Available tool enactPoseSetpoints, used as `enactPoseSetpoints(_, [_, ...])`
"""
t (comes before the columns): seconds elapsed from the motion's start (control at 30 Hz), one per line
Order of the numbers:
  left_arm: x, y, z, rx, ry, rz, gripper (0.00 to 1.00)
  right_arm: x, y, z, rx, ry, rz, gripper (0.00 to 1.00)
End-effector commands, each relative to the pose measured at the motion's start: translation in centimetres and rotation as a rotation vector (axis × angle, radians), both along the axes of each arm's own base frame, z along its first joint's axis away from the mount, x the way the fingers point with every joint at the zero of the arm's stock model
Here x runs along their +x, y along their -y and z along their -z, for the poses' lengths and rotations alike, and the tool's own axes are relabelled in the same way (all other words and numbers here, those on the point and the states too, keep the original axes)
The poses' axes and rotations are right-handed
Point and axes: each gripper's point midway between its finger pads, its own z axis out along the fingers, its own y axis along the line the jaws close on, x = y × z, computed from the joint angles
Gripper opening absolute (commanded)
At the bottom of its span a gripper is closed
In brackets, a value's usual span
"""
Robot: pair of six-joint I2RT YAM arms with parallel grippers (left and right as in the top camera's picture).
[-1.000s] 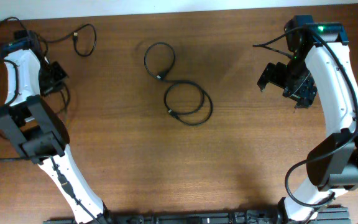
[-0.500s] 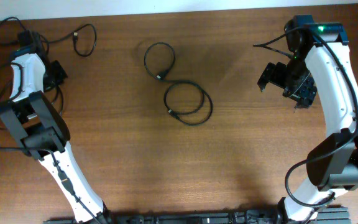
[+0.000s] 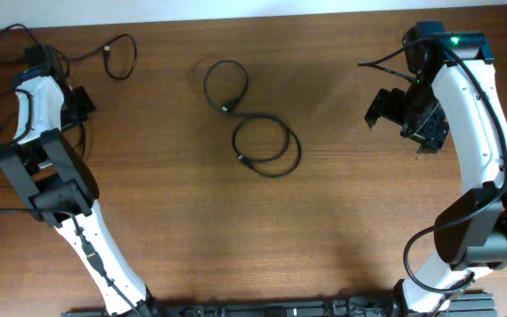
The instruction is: Untangle cables
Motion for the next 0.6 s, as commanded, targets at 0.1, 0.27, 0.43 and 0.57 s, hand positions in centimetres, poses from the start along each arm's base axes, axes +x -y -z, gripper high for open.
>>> enactPoseSetpoints(0.1, [2.8, 1.3, -0.5, 0.013, 0.046, 0.464, 0.0, -0.1, 0.2, 0.0, -0.009, 0.0, 0.004, 0.98])
enactPoseSetpoints(0.27, [4.5, 3.0, -1.5, -0.003, 0.121, 0.697, 0.0, -0.1, 0.2, 0.0, -0.01, 0.0, 0.004, 0.98])
enactPoseSetpoints(0.43, [2.5, 3.8, -0.1, -0.048, 0.051, 0.728, 0.0, -0.1, 0.2, 0.0, -0.01, 0.0, 0.004, 0.98])
enactPoseSetpoints(0.57, [2.5, 3.9, -0.2, -0.061, 0.051, 0.691, 0.41, -0.1, 0.2, 0.0, -0.009, 0.0, 0.004, 0.98])
